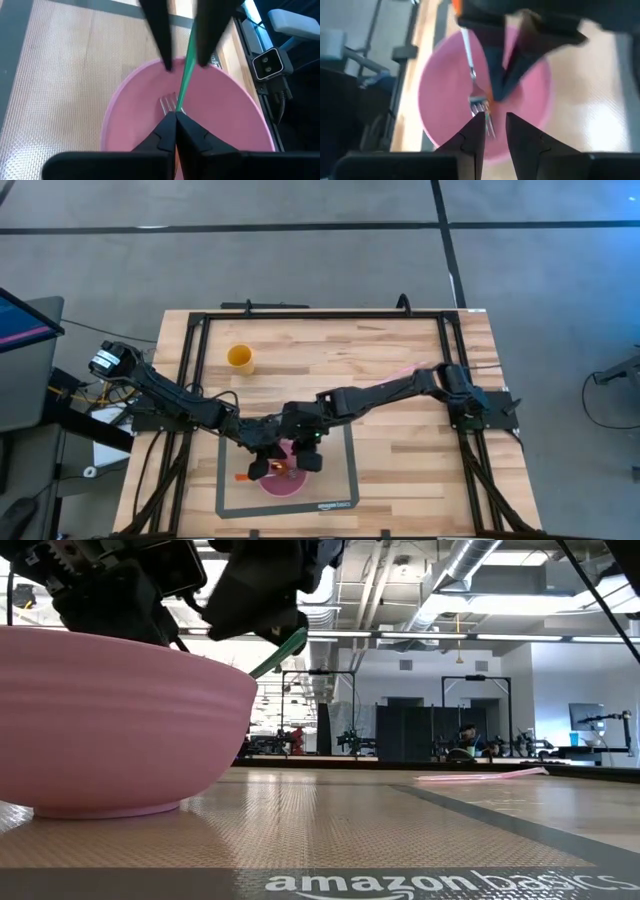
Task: Pick & Place Utensil
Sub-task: Put the yellow cup on the transparent mat to the top left of the pink bowl
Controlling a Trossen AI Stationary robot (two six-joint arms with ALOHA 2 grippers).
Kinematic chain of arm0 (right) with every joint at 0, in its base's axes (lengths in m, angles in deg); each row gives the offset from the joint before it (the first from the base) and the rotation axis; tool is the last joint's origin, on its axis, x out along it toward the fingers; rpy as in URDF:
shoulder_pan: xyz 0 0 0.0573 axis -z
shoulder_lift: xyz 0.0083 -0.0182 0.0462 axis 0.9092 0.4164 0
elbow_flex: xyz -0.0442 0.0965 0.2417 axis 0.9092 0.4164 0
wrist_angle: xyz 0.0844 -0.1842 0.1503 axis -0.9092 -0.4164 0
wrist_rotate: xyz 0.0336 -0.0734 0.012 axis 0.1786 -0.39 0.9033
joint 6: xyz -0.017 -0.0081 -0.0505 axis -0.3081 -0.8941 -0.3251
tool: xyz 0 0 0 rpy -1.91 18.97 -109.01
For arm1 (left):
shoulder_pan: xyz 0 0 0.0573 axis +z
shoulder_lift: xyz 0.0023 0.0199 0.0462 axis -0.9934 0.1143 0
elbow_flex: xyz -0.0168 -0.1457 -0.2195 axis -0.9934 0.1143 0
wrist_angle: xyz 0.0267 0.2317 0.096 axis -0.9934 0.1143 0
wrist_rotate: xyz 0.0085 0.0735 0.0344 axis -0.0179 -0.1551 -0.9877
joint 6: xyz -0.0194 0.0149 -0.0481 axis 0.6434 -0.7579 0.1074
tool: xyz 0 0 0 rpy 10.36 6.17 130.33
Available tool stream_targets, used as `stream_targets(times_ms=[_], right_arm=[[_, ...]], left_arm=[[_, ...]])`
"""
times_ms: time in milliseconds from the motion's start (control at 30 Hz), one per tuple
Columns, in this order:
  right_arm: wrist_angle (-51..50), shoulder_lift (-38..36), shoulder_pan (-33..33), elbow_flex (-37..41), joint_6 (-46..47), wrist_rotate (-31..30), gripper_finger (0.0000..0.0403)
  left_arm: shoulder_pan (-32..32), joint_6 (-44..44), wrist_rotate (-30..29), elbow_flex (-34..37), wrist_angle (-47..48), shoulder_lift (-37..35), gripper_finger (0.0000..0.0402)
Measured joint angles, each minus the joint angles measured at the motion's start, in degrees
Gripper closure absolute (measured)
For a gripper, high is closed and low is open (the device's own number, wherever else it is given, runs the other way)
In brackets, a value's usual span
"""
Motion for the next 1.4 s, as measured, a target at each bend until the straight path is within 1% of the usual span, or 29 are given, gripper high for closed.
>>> stream_targets(times_ms=[100, 267, 333, 400, 700, 767, 900, 1000, 1100, 1200, 1267, 1400], right_arm=[[-5.4, -0.1, 0.9, -2.3, -1.3, -0.1, 0.0332], [-9.8, -2.2, 2.2, -2.7, -4.2, -0.3, 0.0332], [-9.8, -3.2, 2.6, -2.8, -5.1, -0.4, 0.0332], [-12.4, -4.6, 2.9, -2.8, -5.9, -1.6, 0.0332], [-23.1, -12.9, 3.4, -2.8, -9.4, -13.2, 0.0332], [-25.3, -15.1, 3.4, -2.8, -9.8, -14.2, 0.0332], [-29.3, -18.8, 3.7, -2.8, -11.6, -14.2, 0.0332], [-30.0, -21.3, 4.1, -2.2, -12.2, -14.2, 0.0332], [-29.0, -24.1, 4.7, 1.4, -12.6, -14.0, 0.0332], [-27.2, -27.7, 5.3, 8.0, -12.2, -14.0, 0.0332], [-23.7, -30.5, 5.9, 13.2, -11.1, -13.9, 0.0332], [-15.9, -36.8, 7.4, 24.0, -9.9, -13.8, 0.0332]], left_arm=[[0.0, -0.2, -0.1, 0.0, -0.6, 0.0, 0.0396], [0.0, -0.2, -0.8, 0.0, -1.9, -0.8, 0.0395], [0.0, -0.6, -2.8, 0.0, -2.0, -2.0, 0.0396], [0.0, -2.2, -4.6, 0.0, -2.1, -3.5, 0.0396], [0.1, -8.5, -12.8, 0.0, -0.9, -12.7, 0.0396], [0.1, -9.5, -14.2, 0.0, -1.0, -14.2, 0.0396], [0.2, -11.0, -17.5, 0.0, -0.9, -16.6, 0.0396], [0.2, -11.1, -21.2, 0.0, 0.0, -17.8, 0.0396], [0.2, -11.0, -24.7, 0.0, 2.1, -18.6, 0.0396], [0.3, -10.8, -28.0, 0.0, 3.1, -18.5, 0.0396], [0.3, -10.7, -29.4, 0.0, 3.1, -18.5, 0.0396], [1.9, -10.7, -30.5, 0.0, 3.4, -18.7, 0.0396]])
